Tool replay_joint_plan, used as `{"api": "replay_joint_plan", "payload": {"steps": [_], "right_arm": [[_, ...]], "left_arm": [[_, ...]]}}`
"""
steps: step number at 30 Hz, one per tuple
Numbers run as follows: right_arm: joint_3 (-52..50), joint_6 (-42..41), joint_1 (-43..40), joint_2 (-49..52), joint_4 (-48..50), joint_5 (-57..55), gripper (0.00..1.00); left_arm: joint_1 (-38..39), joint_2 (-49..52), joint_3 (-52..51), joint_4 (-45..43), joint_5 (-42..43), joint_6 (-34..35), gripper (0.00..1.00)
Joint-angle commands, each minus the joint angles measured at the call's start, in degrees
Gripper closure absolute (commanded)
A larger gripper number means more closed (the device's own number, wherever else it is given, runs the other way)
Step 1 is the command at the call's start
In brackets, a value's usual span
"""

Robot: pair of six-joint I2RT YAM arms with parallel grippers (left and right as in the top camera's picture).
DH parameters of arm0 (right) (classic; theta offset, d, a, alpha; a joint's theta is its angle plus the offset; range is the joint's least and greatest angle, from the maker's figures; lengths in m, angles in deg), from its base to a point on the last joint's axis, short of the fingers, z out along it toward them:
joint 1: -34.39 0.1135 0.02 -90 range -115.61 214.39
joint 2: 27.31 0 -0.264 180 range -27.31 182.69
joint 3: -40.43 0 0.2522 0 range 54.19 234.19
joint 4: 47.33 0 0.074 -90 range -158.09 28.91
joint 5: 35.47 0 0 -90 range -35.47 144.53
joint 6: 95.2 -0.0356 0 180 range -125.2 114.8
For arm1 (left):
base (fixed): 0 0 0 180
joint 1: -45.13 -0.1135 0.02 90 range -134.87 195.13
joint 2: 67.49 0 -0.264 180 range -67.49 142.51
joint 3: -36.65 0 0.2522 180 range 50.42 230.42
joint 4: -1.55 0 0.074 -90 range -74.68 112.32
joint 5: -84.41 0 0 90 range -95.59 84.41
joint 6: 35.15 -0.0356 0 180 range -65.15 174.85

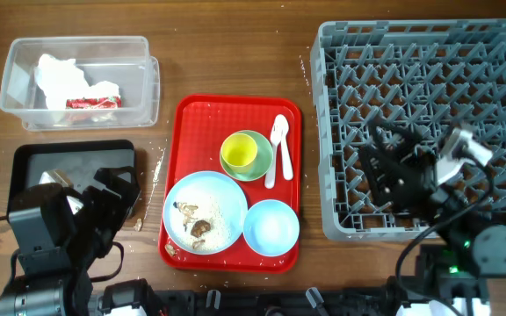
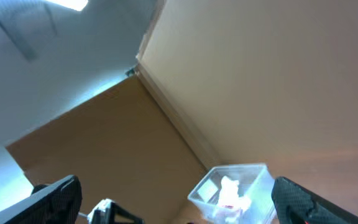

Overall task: Sort waste into correct bins and load items into the dishwasher rack
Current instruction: 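Reach the right gripper to the yellow cup and grasp its rim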

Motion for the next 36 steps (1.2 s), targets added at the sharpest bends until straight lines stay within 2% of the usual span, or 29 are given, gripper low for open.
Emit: {"api": "replay_joint_plan", "payload": {"steps": [1, 3, 6, 9, 14, 18, 21, 27, 32, 36], "right_arm": [[11.4, 13.1, -0.2, 4.5, -12.1, 3.8, 0.0], [17.9, 19.5, -0.2, 7.2, -21.3, 3.7, 0.0], [25.7, 24.6, 0.3, 11.1, -31.0, 3.8, 0.0], [34.2, 34.2, 2.8, 16.1, -43.6, 1.6, 0.01], [47.6, 48.5, 13.2, 27.6, -69.7, -16.5, 0.0], [56.3, 51.2, 27.4, 41.2, -84.7, -34.9, 0.0], [59.7, 50.8, 35.6, 50.5, -87.8, -40.5, 0.0], [60.3, 50.0, 43.3, 62.7, -82.8, -39.8, 0.0], [60.1, 38.2, 43.8, 64.7, -77.3, -32.4, 0.0], [57.0, 34.7, 43.9, 65.6, -73.8, -33.1, 0.14]], "left_arm": [[-0.1, -0.1, 0.0, -0.2, 0.6, -0.5, 0.0], [-0.1, -0.1, 0.0, -0.2, 0.6, -0.5, 0.0], [-0.1, -0.1, 0.0, -0.2, 0.6, -0.5, 0.0], [-0.1, -0.1, 0.0, -0.2, 0.6, -0.5, 0.0], [-0.1, -0.1, 0.0, -0.2, 0.6, -0.5, 0.0], [-0.1, -0.1, 0.0, -0.2, 0.6, -0.5, 0.0], [-0.1, -0.1, 0.0, -0.2, 0.6, -0.5, 0.0], [-0.1, -0.1, 0.0, -0.2, 0.6, -0.5, 0.0], [-0.1, -0.1, 0.0, -0.2, 0.6, -0.5, 0.0], [-0.1, -0.1, 0.0, -0.2, 0.6, -0.5, 0.0]]}}
